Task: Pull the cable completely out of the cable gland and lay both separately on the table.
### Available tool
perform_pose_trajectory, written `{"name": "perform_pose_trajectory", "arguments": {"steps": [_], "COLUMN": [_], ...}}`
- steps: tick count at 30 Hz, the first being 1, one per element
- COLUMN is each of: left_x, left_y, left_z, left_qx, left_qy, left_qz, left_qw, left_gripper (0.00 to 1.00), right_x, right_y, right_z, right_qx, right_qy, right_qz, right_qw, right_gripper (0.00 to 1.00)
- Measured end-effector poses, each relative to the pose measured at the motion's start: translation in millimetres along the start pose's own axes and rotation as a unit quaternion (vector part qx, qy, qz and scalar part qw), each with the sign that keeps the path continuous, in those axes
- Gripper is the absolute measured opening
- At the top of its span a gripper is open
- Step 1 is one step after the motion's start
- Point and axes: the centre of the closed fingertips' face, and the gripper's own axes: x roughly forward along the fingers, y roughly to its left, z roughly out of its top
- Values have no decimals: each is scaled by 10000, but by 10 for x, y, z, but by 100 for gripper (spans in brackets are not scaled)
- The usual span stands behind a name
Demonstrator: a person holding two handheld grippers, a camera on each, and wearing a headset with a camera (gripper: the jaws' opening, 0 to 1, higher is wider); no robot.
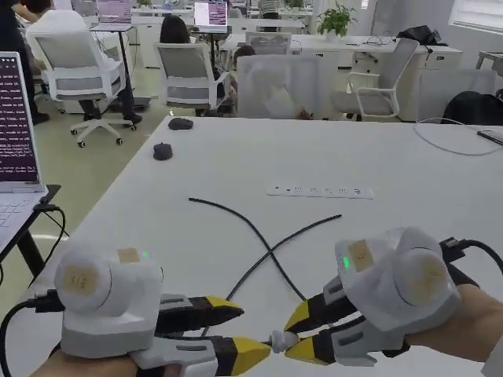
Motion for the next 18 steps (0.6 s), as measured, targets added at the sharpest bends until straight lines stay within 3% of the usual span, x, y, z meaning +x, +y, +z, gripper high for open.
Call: {"name": "perform_pose_trajectory", "arguments": {"steps": [5,11,15,18], "left_x": [20,62,136,184], "left_y": [-95,-198,-253,-283], "left_z": [52,36,-14,39], "left_qx": [174,260,464,531], "left_qy": [-90,4,234,160], "left_qz": [-201,-451,-603,-695], "left_qw": [9996,9986,9968,9960], "left_gripper": [32,27,23,22], "right_x": [-15,-66,-136,-162], "right_y": [97,133,104,112], "right_z": [57,59,48,34], "right_qx": [62,26,21,-9], "right_qy": [-76,-111,-181,-221], "right_qz": [11,-5,-74,-54], "right_qw": [10000,9999,9998,9997], "right_gripper": [11,11,11,11]}}
